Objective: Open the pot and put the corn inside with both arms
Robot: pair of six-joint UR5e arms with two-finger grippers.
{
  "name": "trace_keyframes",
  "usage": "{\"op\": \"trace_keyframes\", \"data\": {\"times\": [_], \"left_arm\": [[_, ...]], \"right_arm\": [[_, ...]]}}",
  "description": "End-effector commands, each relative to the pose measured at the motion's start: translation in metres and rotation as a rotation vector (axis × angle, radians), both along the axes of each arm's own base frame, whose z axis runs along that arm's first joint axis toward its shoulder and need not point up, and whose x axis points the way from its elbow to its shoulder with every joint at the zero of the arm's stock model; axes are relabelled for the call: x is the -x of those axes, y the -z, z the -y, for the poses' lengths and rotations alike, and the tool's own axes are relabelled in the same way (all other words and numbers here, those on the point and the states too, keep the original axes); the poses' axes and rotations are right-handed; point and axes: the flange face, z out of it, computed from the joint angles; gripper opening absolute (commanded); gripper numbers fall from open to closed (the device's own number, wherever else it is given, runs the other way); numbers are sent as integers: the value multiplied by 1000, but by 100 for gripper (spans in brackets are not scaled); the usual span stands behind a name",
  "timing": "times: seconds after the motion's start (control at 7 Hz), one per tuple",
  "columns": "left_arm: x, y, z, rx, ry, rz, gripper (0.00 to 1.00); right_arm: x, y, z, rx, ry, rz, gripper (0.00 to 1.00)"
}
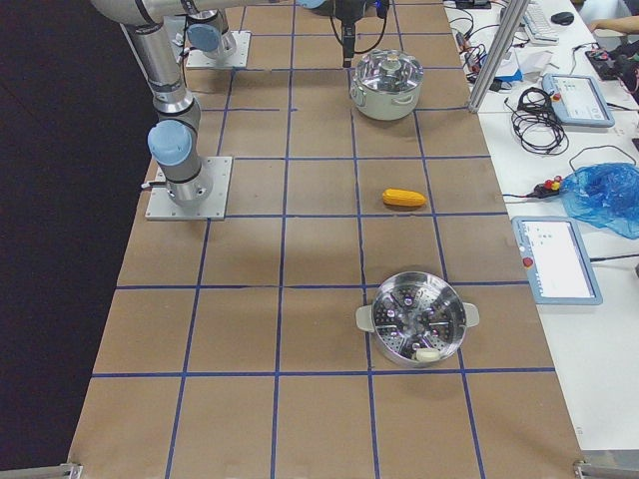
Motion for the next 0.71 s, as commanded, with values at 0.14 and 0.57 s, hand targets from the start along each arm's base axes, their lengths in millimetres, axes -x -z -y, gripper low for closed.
{"op": "trace_keyframes", "data": {"times": [0.14, 0.57], "left_arm": [[2, -6, -4, 11, 2, -5, 100], [-1, -1, -1, 3, -4, -2, 100]], "right_arm": [[-1, 0, 0, -1, -2, 0, 100], [0, 1, 0, -2, 0, 0, 100]]}}
